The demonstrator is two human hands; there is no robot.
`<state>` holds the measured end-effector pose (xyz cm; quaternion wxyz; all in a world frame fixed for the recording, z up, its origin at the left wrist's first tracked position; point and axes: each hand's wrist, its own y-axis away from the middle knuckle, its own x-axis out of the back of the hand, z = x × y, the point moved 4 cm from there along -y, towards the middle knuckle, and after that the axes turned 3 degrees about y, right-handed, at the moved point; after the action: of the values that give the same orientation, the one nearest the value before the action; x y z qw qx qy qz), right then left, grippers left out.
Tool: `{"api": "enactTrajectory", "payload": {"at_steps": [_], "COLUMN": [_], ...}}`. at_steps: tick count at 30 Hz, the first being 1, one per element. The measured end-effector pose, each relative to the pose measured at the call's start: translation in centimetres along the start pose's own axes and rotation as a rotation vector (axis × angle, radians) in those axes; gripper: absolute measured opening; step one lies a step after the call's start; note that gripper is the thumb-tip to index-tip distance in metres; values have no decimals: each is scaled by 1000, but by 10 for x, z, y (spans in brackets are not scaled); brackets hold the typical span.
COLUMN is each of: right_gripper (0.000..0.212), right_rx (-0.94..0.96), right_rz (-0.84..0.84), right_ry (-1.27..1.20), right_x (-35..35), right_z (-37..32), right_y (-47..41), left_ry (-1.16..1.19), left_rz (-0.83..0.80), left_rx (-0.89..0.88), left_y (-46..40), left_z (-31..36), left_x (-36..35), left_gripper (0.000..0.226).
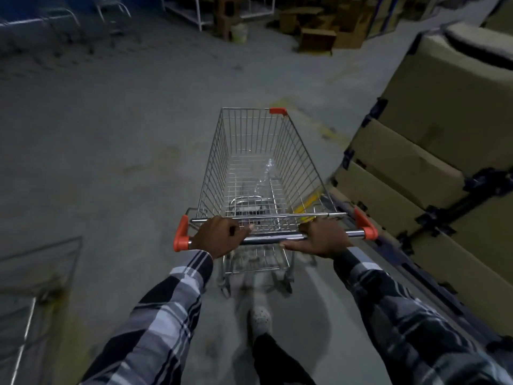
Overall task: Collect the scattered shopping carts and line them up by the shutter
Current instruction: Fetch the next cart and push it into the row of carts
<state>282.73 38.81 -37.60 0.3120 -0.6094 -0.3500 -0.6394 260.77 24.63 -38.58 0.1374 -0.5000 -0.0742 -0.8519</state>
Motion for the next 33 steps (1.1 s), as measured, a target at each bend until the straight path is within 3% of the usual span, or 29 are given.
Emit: {"api": "enactTrajectory", "payload": {"at_steps": [4,9,14,19,25,33], "right_gripper": [93,98,92,81,85,93], "right_rx": [44,81,128,116,27,48], "right_rz": [67,-5,-106,-55,-93,-46], "right_ry": [78,28,-45,-152,-141,-58], "right_x": [12,19,25,33,44,59], "right_z": [7,14,17,21,15,25], "right_y": [-100,-221,-343,-484,-658,-878], "left_ry": [28,37,20,40,161,169], "left_rz": [37,63,109,119,-42,-64], "left_rx": [54,138,194,207,186,211], "left_y": [-70,-153,-241,-352,-486,-659], "left_z": [-42,-104,-165,-240,-336,-446], "left_x": [27,52,85,123,175,239], "left_gripper": [77,85,73,73,72,73]}}
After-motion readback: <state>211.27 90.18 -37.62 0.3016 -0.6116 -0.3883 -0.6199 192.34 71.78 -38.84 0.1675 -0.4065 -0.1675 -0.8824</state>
